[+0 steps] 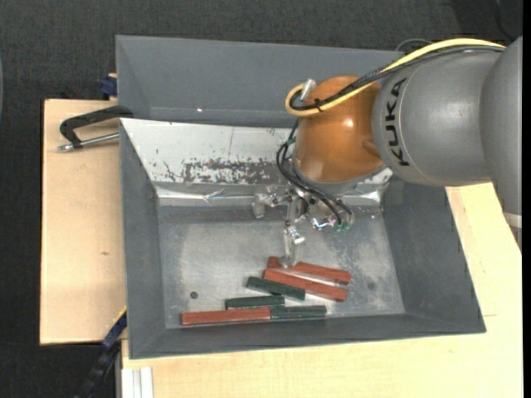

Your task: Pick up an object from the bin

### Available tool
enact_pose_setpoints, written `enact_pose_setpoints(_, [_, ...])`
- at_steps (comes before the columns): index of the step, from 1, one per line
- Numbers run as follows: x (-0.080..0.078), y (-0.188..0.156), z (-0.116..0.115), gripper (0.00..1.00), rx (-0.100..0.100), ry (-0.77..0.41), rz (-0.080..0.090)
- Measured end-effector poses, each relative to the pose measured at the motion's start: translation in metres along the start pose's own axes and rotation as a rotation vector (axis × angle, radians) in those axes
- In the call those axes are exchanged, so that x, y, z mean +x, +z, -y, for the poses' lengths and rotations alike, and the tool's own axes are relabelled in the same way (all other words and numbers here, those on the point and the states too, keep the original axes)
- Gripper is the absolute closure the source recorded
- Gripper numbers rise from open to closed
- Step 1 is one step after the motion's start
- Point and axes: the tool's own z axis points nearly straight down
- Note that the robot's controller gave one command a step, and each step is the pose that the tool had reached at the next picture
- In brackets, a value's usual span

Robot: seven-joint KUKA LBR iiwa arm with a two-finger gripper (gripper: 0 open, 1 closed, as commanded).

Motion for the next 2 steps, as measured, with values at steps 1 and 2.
enact_pose_setpoints(1, [0.007,0.002,0.017,0.0,-0.001,0.084,-0.002])
enact_pose_setpoints(2, [0.01,-0.008,0.038,0.0,0.001,0.093,0.003])
